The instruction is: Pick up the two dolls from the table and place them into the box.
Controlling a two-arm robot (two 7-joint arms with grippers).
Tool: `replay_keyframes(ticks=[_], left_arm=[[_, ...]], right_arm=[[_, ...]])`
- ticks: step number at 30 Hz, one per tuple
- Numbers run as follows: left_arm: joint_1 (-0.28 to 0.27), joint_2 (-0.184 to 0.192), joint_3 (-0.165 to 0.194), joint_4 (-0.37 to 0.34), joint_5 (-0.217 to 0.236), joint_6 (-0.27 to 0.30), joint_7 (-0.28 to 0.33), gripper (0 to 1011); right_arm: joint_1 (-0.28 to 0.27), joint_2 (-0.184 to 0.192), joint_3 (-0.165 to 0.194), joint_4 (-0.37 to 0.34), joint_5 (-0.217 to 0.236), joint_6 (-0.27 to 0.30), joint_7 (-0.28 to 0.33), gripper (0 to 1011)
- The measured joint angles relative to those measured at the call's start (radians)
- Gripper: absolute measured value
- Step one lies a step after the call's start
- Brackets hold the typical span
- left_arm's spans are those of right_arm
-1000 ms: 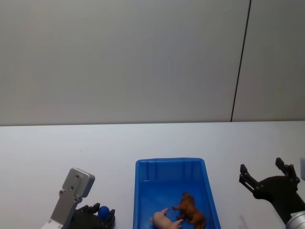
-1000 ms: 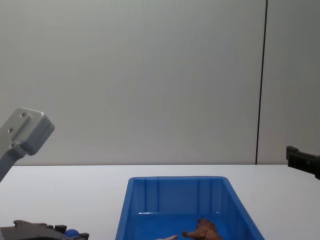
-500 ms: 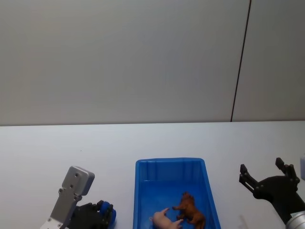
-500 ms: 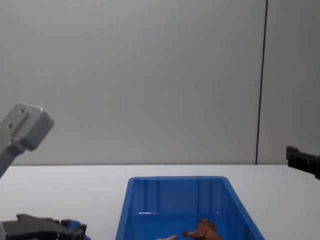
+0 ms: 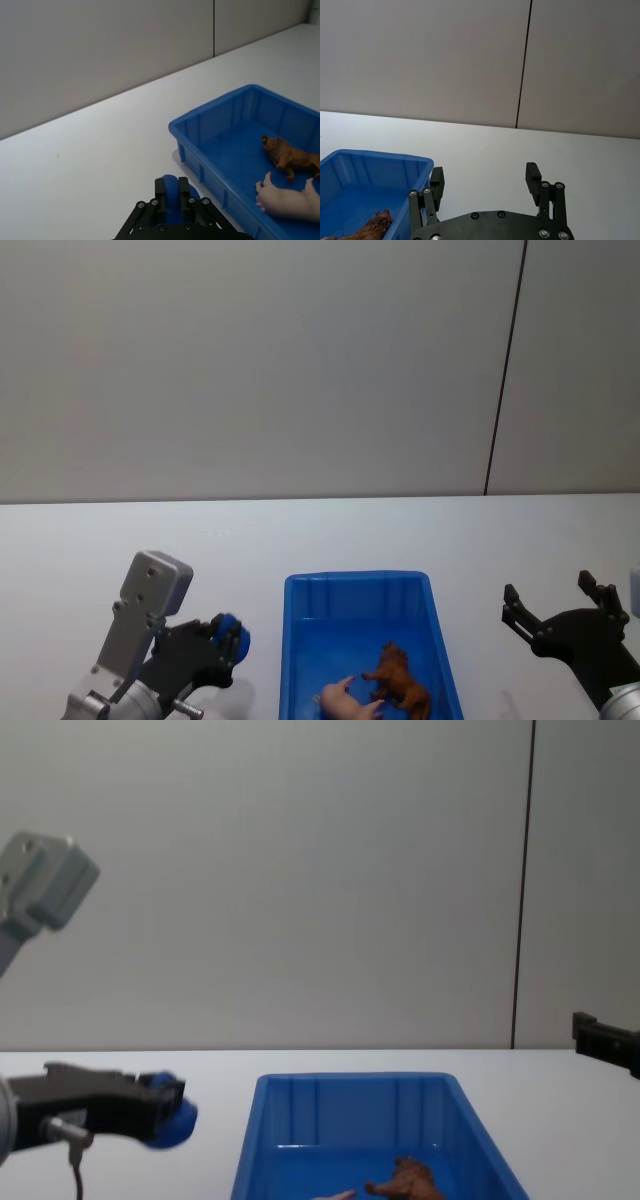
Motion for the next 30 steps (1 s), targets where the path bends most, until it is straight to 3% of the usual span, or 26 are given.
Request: replay_keyframes(ticks=[8, 20, 29, 30], left_arm=[[-0.016, -0.002, -0.007, -0.031, -0.001, -0.026, -0.052, 109], [-0.049, -0.026, -0.001, -0.037, -0.023, -0.055, -0.188, 59], [-0.074, -0.055, 0.014, -0.024, -0.035, -0.068, -0.269, 308], [-0.076, -0.058, 0.016, -0.022, -0.037, -0.069, -0.278, 380]], right_arm=[[0.000, 0.000, 0.000, 0.000, 0.000, 0.000, 0.000, 1001], [0.000, 0.000, 0.000, 0.000, 0.000, 0.000, 0.000, 1001], [0.000, 0.000, 0.000, 0.000, 0.000, 0.000, 0.000, 1001], [0.000, 0.000, 0.000, 0.000, 0.000, 0.000, 0.000, 1001]])
